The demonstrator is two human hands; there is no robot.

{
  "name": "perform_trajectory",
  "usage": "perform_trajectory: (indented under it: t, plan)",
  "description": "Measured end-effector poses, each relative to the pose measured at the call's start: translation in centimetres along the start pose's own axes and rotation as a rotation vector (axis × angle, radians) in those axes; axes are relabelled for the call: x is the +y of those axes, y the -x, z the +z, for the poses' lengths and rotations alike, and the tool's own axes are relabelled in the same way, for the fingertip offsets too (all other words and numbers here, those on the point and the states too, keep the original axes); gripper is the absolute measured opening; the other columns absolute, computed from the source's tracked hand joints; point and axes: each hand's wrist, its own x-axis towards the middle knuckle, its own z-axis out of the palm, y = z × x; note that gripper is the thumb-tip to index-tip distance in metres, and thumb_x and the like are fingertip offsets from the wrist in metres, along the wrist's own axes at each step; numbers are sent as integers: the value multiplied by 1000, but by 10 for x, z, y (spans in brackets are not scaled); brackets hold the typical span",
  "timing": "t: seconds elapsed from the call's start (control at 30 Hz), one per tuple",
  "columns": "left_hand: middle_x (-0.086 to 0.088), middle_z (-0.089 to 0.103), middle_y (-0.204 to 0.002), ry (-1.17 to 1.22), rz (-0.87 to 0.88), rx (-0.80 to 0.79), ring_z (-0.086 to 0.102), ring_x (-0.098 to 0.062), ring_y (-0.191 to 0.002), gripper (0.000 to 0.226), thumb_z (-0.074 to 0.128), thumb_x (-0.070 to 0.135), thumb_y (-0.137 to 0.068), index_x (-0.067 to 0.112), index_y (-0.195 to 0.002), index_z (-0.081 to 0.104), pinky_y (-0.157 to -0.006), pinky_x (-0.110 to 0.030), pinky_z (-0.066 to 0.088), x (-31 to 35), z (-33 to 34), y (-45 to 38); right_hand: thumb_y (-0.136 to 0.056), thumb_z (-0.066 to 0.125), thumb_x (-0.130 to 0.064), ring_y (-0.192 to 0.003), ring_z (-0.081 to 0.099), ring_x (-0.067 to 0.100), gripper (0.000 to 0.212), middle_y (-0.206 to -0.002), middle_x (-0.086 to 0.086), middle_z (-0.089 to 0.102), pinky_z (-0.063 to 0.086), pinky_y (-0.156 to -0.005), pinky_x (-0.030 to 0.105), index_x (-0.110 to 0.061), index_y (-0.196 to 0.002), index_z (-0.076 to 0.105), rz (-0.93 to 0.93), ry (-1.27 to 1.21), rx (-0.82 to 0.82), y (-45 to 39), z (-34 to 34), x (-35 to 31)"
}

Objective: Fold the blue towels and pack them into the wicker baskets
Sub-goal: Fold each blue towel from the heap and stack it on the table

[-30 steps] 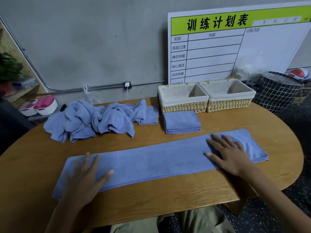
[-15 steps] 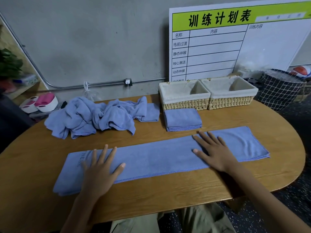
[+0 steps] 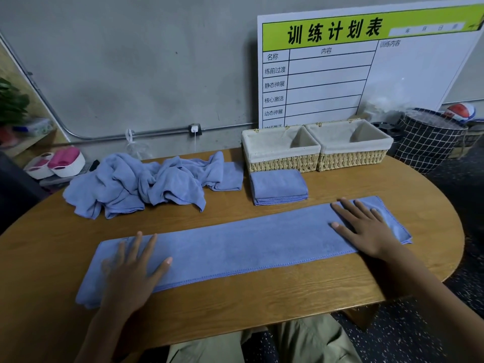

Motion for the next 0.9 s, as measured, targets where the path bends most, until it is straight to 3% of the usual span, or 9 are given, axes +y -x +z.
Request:
perform_trajectory:
  t: [0.33, 0.67, 0.73, 0.8, 0.9]
  plan:
    - [7, -7, -169, 24, -9, -9, -2, -29, -154, 116, -25, 94, -57, 43, -158, -1, -116, -63, 15, 2, -3, 2, -75, 0, -86, -154, -7, 15, 88, -164, -18, -7, 1, -123, 44, -49, -155, 2, 4, 7, 8, 0, 3, 2]
    - [2, 2, -169, 31, -7, 17, 6, -29, -154, 109, -15, 93, -64, 43, -158, 7, -115, -62, 18, 2, -5, 3, -81, 4, -85, -154, -2, 14, 85, -162, -21, -3, 4, -122, 44, -47, -156, 8, 31, -5, 11, 2, -4, 11]
    - [-1, 11, -168, 29, -19, 37, 12, -30, -153, 102, -4, 91, -71, 41, -158, 16, -113, -63, 22, 2, -4, 4, -92, 13, -78, -154, 0, 15, 73, -165, -17, 3, 7, -122, 44, -44, -156, 12, 78, 20, 3, 3, -11, 23]
    - [-8, 30, -162, 51, -10, 141, 29, -33, -147, 89, 18, 85, -83, 33, -152, 39, -107, -66, 31, 2, -3, 6, -95, 18, -71, -153, 11, 19, 69, -166, -11, 14, 14, -119, 47, -40, -156, 22, 111, 19, 27, 2, -17, 39]
    - [-13, 58, -135, 135, 115, 386, 57, -36, -119, 64, 41, 60, -88, 13, -120, 71, -93, -59, 49, 16, -5, 6, -98, 21, -67, -133, 46, 32, 66, -152, 3, 43, 40, -105, 52, -29, -145, 47, 154, -41, 152, -5, -24, 60]
